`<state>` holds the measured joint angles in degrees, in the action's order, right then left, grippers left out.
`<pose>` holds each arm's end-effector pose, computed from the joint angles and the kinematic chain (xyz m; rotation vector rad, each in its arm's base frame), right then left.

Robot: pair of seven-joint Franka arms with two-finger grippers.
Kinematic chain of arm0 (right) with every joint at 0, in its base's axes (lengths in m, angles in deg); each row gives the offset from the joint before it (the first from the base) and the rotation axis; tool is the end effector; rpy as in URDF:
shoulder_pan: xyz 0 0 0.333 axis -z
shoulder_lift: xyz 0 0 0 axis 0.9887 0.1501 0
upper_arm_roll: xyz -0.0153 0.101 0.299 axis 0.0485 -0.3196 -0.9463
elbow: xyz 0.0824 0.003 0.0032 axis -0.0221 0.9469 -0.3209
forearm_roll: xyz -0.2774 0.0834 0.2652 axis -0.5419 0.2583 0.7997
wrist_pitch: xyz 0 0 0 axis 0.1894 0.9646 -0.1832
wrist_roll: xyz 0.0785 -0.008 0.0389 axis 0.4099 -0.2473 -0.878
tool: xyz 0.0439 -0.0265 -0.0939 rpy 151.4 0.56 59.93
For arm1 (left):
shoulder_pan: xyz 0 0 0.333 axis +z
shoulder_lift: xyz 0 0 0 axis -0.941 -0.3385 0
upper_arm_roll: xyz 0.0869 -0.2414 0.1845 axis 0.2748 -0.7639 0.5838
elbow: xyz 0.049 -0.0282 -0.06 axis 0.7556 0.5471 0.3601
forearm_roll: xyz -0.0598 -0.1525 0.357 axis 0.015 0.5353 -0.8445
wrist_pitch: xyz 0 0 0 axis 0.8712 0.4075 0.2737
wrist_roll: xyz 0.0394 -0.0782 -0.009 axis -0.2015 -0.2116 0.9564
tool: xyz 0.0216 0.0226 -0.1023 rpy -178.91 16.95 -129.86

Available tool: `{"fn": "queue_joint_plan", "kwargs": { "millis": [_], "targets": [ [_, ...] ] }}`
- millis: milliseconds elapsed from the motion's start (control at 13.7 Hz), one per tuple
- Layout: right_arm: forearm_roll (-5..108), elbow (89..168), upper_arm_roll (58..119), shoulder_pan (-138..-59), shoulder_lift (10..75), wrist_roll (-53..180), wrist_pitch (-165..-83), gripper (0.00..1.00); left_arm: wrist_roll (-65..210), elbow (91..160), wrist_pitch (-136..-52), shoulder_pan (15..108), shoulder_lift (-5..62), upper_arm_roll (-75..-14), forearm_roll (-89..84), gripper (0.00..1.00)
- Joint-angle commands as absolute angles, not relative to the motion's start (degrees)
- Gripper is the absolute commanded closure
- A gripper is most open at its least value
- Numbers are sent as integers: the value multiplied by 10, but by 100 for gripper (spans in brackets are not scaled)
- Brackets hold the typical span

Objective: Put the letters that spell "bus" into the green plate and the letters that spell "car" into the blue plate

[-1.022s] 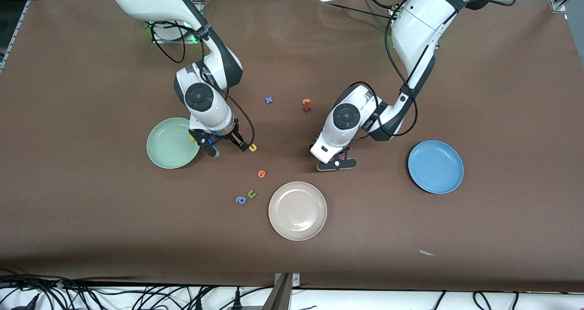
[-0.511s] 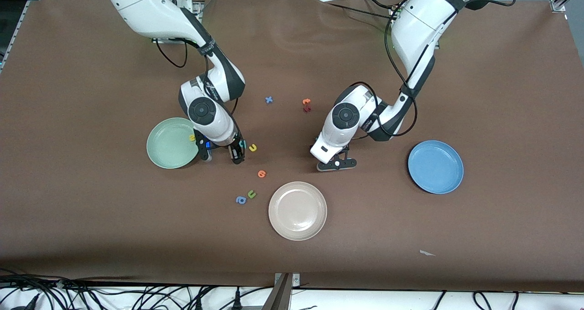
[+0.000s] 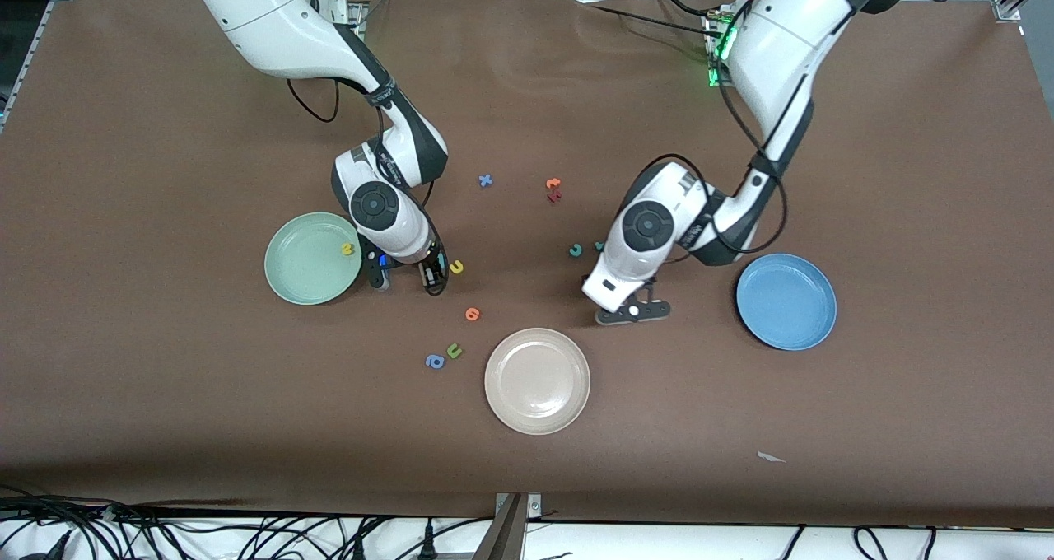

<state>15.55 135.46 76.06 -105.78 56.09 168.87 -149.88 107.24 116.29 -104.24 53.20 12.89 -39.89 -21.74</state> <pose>0.5489 0.3310 0.1729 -2.5454 1.8133 0.1368 0.6110 -0.3283 0.2191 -3.1129 -0.1998 0.0931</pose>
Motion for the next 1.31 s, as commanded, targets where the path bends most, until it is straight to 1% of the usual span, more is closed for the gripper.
{"fn": "queue_joint_plan", "kwargs": {
  "millis": [0, 146, 219, 438, 511, 657, 730, 803, 876, 1095, 1241],
  "targets": [
    [164, 1355, 755, -1061, 562, 1694, -1493, 40, 981, 1159, -959, 583, 166, -407, -231, 79],
    [164, 1359, 755, -1061, 562, 1690, -1494, 59, 871, 1159, -907, 630, 177, -405, -232, 79],
    [164, 1359, 755, -1061, 561, 1687, -1494, 65, 822, 1160, -892, 651, 178, -405, -234, 79],
    [161, 1358, 755, -1061, 559, 1685, -1493, 72, 711, 1162, -871, 705, 178, -401, -239, 79],
    [161, 1358, 755, -1061, 555, 1679, -1491, 72, 680, 1161, -871, 724, 177, -400, -245, 79],
    [160, 1352, 761, -1057, 532, 1654, -1455, 72, 653, 1161, -878, 756, 168, -401, -279, 79],
    [160, 1351, 768, -1051, 514, 1618, -1420, 72, 649, 1161, -892, 764, 157, -401, -288, 79],
    [162, 1351, 784, -1048, 495, 1570, -1387, 72, 644, 1166, -912, 771, 154, -402, -290, 47],
    [164, 1352, 799, -1047, 481, 1533, -1360, 72, 644, 1168, -918, 771, 155, -403, -286, 1],
    [165, 1358, 849, -1044, 457, 1411, -1310, 71, 654, 1176, -917, 769, 175, -410, -218, 0],
    [171, 1360, 885, -1040, 453, 1332, -1287, 70, 704, 1215, -924, 768, 209, -428, -180, 0]
  ]
}}
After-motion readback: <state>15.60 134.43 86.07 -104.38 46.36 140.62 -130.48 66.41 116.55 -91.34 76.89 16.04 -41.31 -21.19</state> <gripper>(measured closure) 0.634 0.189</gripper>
